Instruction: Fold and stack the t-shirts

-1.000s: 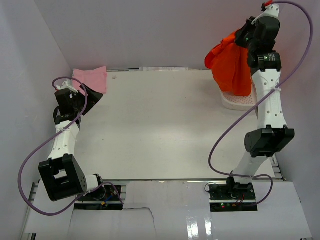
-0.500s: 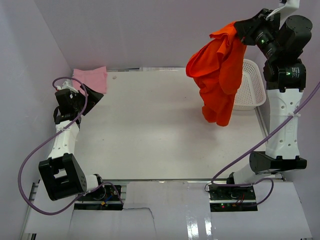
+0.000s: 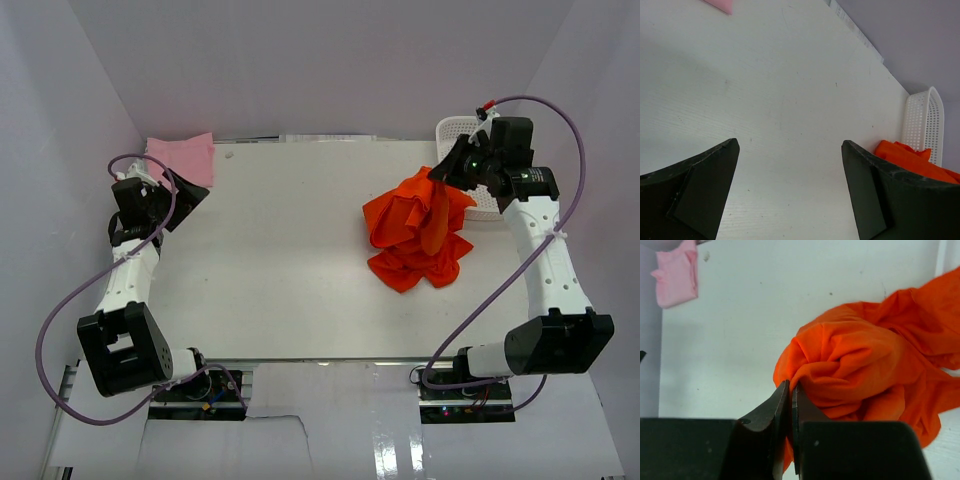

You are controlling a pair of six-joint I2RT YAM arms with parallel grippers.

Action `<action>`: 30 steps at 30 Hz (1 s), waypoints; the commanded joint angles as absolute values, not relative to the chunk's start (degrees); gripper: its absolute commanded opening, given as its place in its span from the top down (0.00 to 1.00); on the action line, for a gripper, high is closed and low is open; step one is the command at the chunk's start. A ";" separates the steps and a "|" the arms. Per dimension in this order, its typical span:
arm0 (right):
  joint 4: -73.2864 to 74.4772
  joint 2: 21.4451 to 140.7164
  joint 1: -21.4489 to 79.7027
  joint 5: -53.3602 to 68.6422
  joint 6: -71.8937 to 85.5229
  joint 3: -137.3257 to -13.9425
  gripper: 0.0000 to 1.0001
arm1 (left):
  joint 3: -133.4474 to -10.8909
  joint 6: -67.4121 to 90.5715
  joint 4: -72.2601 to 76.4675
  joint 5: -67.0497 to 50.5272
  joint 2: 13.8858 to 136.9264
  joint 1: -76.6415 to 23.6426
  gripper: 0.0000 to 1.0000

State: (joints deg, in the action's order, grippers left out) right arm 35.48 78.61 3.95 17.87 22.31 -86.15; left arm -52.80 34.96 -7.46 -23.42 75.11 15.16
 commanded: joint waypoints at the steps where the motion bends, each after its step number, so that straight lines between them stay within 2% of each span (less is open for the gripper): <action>1: 41.62 77.78 4.04 13.28 19.34 -88.06 0.92 | -53.44 34.89 -6.77 -24.26 74.53 14.77 0.06; 5: 49.55 82.08 8.24 19.59 15.57 -90.34 0.92 | -53.35 34.80 -6.68 -24.00 74.44 14.42 0.06; 8: 54.84 86.65 21.82 17.23 11.79 -96.30 0.92 | -53.61 34.98 -6.68 -24.17 74.97 13.98 0.06; 11: 53.01 89.12 30.55 22.32 10.90 -101.06 0.92 | -53.70 34.98 -6.68 -24.17 75.23 13.71 0.06; 16: 49.93 91.40 37.52 20.49 9.59 -107.48 0.91 | -53.61 34.45 -6.59 -23.73 74.97 13.36 0.06; 18: 48.70 91.41 38.41 19.60 8.44 -107.58 0.74 | -53.79 34.28 -6.85 -23.64 74.97 13.36 0.06; 21: 45.10 89.05 38.32 17.15 7.82 -103.72 0.63 | -53.79 34.19 -6.86 -23.73 74.97 13.36 0.06; 25: 43.85 85.43 38.32 4.71 7.30 -100.37 0.37 | -53.79 34.10 -6.86 -23.73 74.88 13.27 0.06; 30: 47.10 84.29 39.28 3.78 2.30 -99.49 0.32 | -53.79 34.19 -6.86 -23.91 75.06 13.27 0.06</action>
State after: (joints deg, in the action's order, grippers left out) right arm 46.61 86.08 38.57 7.25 6.22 -100.33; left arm -52.80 34.87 -7.29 -23.40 75.68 13.58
